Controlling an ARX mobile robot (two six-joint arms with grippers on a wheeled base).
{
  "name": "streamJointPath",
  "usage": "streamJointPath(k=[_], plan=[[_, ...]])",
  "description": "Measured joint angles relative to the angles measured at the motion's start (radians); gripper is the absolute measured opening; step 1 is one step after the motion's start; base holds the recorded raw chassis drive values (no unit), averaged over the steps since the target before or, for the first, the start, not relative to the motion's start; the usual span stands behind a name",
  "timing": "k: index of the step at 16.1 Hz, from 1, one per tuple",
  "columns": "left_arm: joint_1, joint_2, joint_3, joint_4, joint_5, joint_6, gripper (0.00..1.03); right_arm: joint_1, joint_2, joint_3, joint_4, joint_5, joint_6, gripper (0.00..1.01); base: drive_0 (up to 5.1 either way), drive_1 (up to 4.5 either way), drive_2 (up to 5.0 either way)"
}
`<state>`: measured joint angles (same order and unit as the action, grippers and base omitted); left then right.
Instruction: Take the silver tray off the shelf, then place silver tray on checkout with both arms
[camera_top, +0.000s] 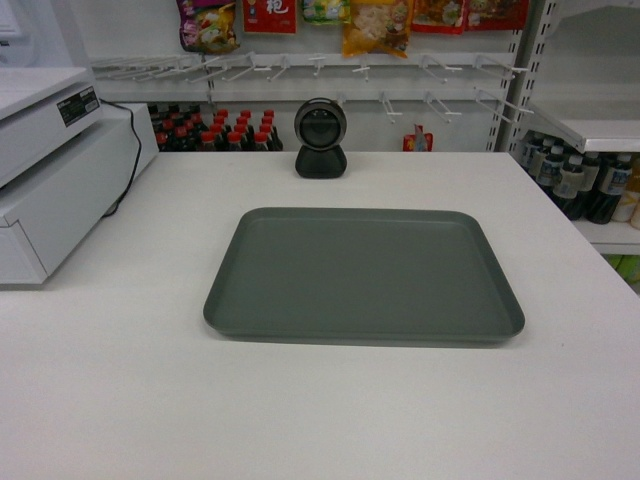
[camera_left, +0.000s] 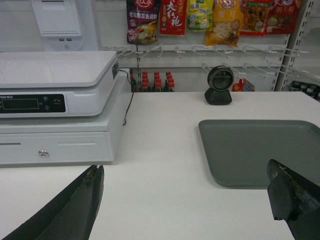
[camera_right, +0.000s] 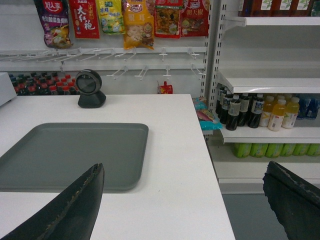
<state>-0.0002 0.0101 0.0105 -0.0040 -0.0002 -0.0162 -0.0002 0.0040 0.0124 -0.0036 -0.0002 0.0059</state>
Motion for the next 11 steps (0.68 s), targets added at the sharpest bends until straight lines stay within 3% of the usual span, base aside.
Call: streamJointPath(k=[11], plan=[[0.0,0.0,0.0,0.0,0.0,0.0,0.98,0.0,0.0,0.0,0.0,0.0,0.0,0.98,0.0,0.0,0.0]])
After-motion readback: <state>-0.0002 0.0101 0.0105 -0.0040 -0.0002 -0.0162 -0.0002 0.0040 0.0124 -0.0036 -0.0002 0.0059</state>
